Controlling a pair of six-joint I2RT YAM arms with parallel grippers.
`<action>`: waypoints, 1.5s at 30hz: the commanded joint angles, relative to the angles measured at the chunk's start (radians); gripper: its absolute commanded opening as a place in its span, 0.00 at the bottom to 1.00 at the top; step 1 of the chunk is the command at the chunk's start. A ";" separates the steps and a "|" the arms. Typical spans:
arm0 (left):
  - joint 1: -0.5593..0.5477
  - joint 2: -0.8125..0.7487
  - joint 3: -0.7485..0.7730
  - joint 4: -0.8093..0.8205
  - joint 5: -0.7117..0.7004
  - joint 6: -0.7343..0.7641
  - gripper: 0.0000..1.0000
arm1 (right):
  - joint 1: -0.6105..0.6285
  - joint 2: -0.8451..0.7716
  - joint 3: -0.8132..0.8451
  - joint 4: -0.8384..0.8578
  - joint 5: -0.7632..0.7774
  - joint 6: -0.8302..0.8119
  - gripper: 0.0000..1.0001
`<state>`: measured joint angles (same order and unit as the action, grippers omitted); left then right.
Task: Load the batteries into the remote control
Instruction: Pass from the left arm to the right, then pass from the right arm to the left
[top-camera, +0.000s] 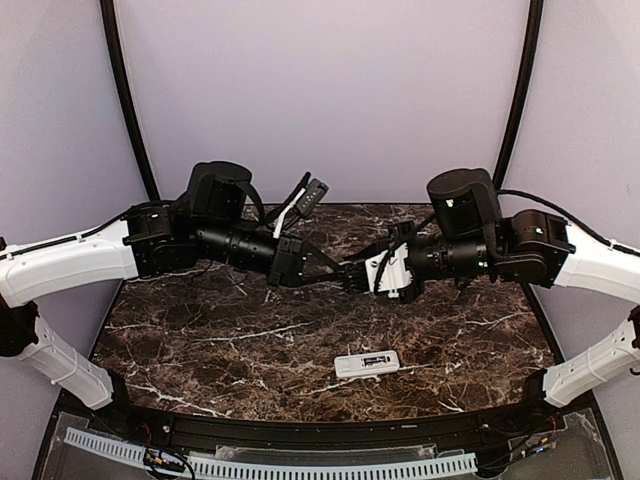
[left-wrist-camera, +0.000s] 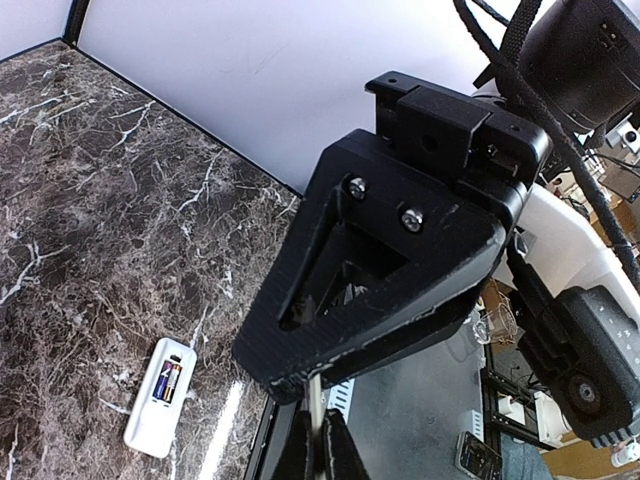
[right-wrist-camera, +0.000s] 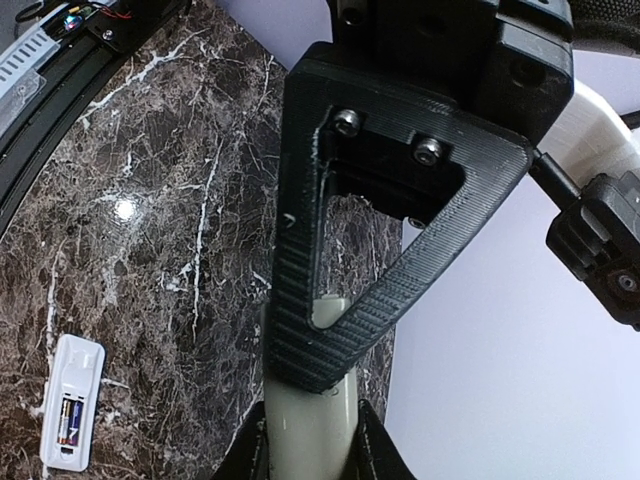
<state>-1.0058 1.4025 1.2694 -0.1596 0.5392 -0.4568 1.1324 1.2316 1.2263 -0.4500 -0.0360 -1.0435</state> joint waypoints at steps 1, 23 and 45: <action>0.005 -0.007 0.024 0.011 0.015 -0.004 0.00 | 0.008 -0.015 0.008 0.047 -0.011 0.030 0.10; 0.056 -0.281 -0.418 0.200 -0.468 0.151 0.81 | -0.178 0.162 -0.064 -0.377 -0.224 0.365 0.00; 0.057 -0.116 -0.623 0.459 -0.387 0.169 0.71 | -0.213 0.226 -0.270 -0.130 -0.314 0.439 0.00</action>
<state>-0.9516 1.2732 0.6655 0.2401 0.0750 -0.3218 0.9348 1.4559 0.9489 -0.6128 -0.3042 -0.6224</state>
